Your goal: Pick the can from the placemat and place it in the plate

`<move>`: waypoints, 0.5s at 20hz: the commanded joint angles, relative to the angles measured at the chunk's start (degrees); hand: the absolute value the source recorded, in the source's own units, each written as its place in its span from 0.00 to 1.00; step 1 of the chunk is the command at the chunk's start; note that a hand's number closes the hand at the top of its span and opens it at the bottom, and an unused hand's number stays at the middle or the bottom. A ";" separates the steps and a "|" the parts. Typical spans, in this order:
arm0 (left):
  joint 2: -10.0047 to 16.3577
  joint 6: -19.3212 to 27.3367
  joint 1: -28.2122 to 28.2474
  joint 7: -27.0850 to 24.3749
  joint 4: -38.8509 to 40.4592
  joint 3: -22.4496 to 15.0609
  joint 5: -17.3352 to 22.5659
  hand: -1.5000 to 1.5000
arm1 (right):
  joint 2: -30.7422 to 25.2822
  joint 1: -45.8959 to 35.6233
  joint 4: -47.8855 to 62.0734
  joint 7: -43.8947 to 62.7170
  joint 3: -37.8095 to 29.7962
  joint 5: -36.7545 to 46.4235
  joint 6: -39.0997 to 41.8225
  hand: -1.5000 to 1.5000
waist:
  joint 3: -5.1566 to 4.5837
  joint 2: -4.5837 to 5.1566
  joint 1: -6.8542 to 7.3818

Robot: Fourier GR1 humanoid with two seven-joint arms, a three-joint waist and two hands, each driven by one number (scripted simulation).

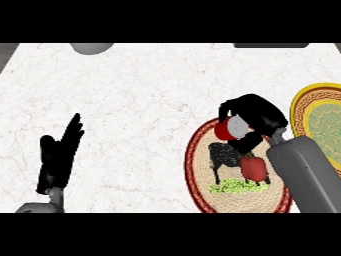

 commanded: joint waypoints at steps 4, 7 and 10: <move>0.18 0.31 0.23 0.79 -1.45 0.55 -0.05 0.50 | 0.86 3.18 -4.16 15.56 -7.92 5.11 -11.38 1.00 | -0.02 -0.33 -1.15; -0.03 0.49 -0.12 2.86 -2.03 0.95 0.51 0.50 | 0.26 6.42 -7.47 20.88 -11.67 6.24 -15.22 1.00 | -0.02 -0.42 -1.56; -0.46 0.27 1.59 -1.44 0.91 0.60 -0.69 0.50 | -0.15 8.03 -14.04 23.16 -12.49 7.52 -16.47 1.00 | -0.04 -0.23 -0.99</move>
